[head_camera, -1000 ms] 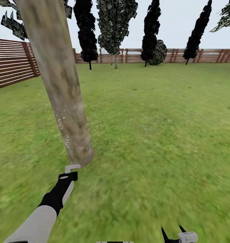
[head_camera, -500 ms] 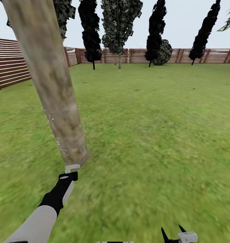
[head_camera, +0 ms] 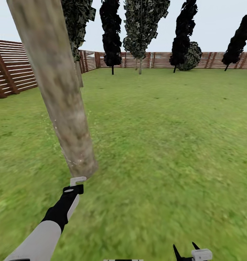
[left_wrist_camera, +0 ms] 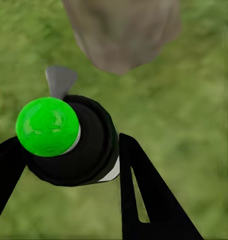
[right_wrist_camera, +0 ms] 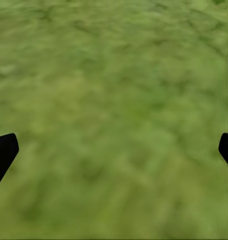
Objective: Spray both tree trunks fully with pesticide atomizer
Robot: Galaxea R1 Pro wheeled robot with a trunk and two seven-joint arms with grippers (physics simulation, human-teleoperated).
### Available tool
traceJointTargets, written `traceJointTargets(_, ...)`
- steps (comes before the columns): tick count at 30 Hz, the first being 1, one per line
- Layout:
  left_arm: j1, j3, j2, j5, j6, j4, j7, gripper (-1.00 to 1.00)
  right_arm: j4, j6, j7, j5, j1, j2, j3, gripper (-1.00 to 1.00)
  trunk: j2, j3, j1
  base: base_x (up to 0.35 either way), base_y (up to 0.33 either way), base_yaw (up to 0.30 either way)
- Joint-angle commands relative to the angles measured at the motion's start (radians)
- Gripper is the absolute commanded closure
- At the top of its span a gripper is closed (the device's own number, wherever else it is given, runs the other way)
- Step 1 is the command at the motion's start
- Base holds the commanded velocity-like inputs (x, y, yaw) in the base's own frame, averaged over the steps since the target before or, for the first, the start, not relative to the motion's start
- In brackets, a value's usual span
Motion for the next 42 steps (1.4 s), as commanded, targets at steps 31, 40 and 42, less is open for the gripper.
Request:
traceJointTargets(31, -0.015, -0.045, 0.091, -0.003, 0.240, -0.288, -0.281, 1.00, 0.001, 0.000, 0.000, 0.001, -0.001, 0.000, 0.001, -1.00, 0.000, 0.000, 0.000, 0.054, -0.145, 0.150)
traceJointTargets(40, -0.017, -0.120, 0.060, 0.000, 0.574, -0.633, -0.352, 1.00, 0.001, 0.000, 0.000, 0.001, 0.000, 0.000, 0.001, -1.00, 0.000, 0.000, 0.000, 0.000, 0.000, 0.000)
traceJointTargets(42, -0.018, -0.104, 0.078, -0.002, 0.609, -0.678, -0.353, 1.00, 0.002, 0.000, 0.000, 0.001, 0.000, 0.000, 0.001, -1.00, 0.000, 0.000, 0.000, 0.000, 0.000, 0.000)
